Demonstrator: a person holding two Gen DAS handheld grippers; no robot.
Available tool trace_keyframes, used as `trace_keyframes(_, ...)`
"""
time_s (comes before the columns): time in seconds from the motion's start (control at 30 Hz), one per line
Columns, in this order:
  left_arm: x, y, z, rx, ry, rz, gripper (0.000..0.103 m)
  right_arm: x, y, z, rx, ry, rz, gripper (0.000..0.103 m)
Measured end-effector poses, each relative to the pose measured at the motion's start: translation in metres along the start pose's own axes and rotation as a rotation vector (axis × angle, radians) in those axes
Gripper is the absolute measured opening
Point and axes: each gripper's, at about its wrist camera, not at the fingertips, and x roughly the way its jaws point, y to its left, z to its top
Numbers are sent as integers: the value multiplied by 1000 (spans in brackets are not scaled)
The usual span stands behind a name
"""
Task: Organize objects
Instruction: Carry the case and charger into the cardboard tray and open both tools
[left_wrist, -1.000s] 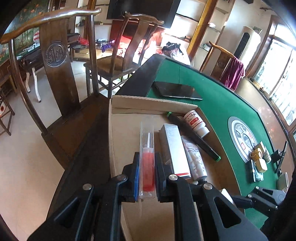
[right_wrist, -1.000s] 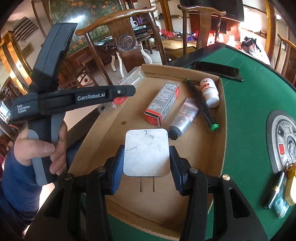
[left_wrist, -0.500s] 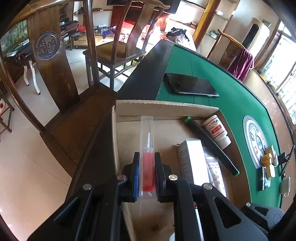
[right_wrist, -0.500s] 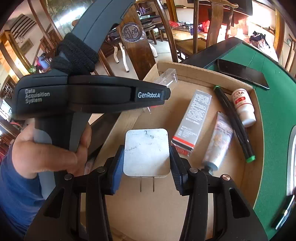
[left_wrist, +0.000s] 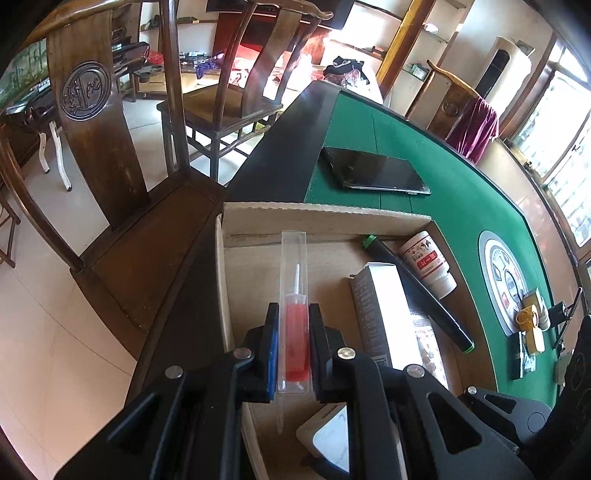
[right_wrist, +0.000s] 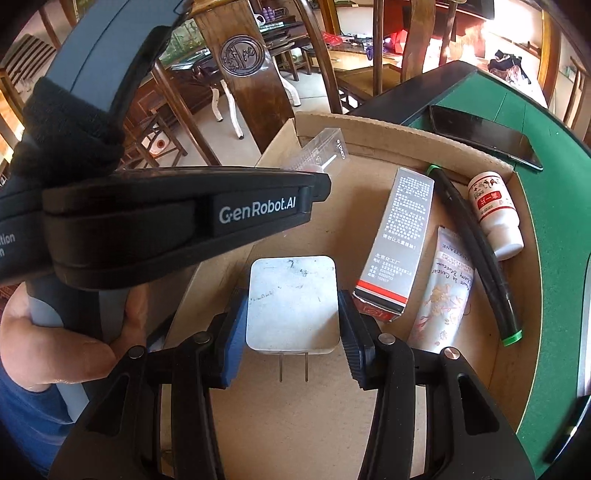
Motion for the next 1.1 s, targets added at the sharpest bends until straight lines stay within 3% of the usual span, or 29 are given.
trace_keyframes(0.57,-7,3,-2,-66,7,-25,17,-25,-7,-9,33,-62,35,48)
trace_keyframes(0.83,-32,-4,-6,-58,-46,17,49,-43,-17,-20,58,-96,57,48)
trace_keyframes(1.1,-63,-29,-17,-34,-106,-16,51,-78,-38,-48,96,-154,111,48)
